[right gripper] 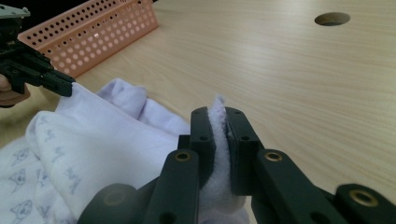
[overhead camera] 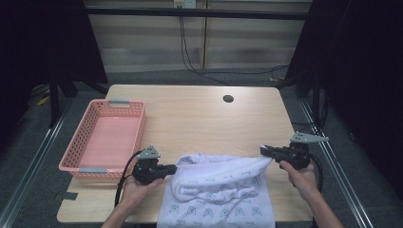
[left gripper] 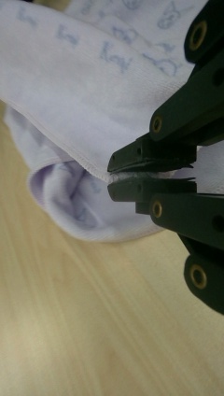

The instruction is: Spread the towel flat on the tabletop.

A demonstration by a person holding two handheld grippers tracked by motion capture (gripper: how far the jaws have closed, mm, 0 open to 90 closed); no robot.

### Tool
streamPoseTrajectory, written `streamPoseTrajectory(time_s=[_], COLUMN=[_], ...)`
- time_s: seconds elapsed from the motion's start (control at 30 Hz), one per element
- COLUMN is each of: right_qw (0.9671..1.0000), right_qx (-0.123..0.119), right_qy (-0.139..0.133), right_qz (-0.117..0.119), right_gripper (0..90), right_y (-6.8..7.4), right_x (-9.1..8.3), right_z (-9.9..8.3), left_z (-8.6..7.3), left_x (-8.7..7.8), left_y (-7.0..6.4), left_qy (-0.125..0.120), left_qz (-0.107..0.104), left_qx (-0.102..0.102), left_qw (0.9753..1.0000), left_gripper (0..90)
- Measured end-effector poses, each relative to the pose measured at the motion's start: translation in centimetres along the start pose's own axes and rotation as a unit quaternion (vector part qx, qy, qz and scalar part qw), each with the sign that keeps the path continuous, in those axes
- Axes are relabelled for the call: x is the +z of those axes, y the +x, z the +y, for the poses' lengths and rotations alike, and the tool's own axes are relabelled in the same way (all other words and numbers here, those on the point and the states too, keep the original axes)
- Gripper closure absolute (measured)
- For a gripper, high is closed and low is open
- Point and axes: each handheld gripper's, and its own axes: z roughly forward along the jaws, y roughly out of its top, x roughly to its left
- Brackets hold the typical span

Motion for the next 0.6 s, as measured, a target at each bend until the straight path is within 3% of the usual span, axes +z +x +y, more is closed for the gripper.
streamPoseTrajectory(time_s=[0.13,0.17,0.2,0.27,0.43,0.47,0.53,0.6], right_qw=[0.9999,0.9998,0.9998,0.9994,0.9985,0.9983,0.9982,0.9974], right_qx=[0.002,0.002,0.002,0.004,0.001,0.0,-0.002,-0.01], right_qy=[-0.011,-0.017,-0.017,-0.033,-0.055,-0.058,-0.061,-0.071], right_qz=[-0.001,0.002,0.002,0.003,0.001,0.001,-0.001,-0.005], right_gripper=[84.0,84.1,84.1,84.2,84.5,84.6,84.7,84.8], right_y=[-0.3,-0.4,-0.4,-0.5,-0.9,-1.1,-1.2,-1.5], right_x=[-0.3,-0.6,-0.6,-1.0,-1.0,-0.9,-0.8,-0.5], right_z=[0.4,0.7,0.7,1.3,3.1,3.8,4.3,6.3], left_z=[1.2,1.9,1.9,3.3,5.4,7.0,7.6,10.2], left_x=[-0.9,-1.6,-1.6,-2.4,-3.1,-3.6,-3.9,-4.9], left_y=[0.5,0.7,0.7,0.9,1.3,1.7,2.0,2.9], left_qy=[-0.028,-0.045,-0.045,-0.068,-0.088,-0.103,-0.107,-0.127], left_qz=[-0.004,-0.004,-0.004,-0.009,-0.011,-0.006,-0.004,0.009], left_qx=[-0.009,-0.014,-0.014,-0.016,-0.016,-0.014,-0.012,-0.012], left_qw=[0.9996,0.9989,0.9989,0.9975,0.9959,0.9946,0.9942,0.9918], left_gripper=[86.0,86.0,86.1,86.3,86.4,86.4,86.5,86.6])
